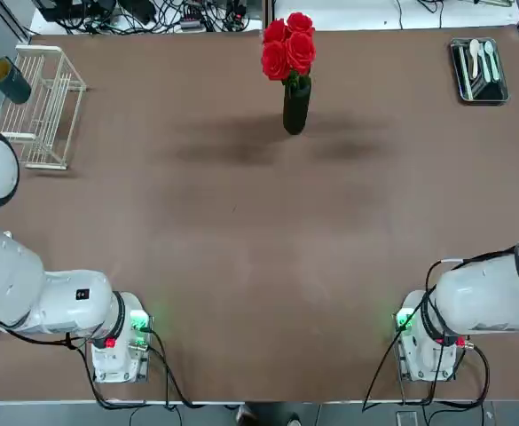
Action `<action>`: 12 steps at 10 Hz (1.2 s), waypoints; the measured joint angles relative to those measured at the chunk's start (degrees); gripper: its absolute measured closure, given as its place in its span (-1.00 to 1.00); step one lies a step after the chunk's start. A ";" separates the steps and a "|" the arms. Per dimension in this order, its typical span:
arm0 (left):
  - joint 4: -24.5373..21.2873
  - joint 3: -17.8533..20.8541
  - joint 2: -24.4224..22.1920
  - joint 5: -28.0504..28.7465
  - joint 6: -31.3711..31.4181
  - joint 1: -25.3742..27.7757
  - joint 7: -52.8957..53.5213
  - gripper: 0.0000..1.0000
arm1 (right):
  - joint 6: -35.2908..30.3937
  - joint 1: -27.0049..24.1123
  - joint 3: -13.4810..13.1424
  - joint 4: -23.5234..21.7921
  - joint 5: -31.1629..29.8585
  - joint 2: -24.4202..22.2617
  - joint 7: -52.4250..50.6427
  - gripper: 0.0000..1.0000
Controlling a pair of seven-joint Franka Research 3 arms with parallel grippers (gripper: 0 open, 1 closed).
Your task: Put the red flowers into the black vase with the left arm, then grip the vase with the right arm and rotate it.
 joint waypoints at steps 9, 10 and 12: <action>0.03 0.00 0.00 0.38 0.00 -0.04 -0.01 -1.00 | -0.22 0.34 0.16 -0.07 -0.01 0.18 0.00 -1.00; 0.03 -0.01 0.00 0.38 0.00 -0.07 -0.01 -1.00 | -0.23 0.60 0.22 -0.07 -0.01 0.24 -0.03 -1.00; 0.04 -0.01 0.00 0.38 0.00 -0.11 -0.01 -1.00 | -0.24 1.43 0.29 -0.07 -0.01 0.28 -0.03 -1.00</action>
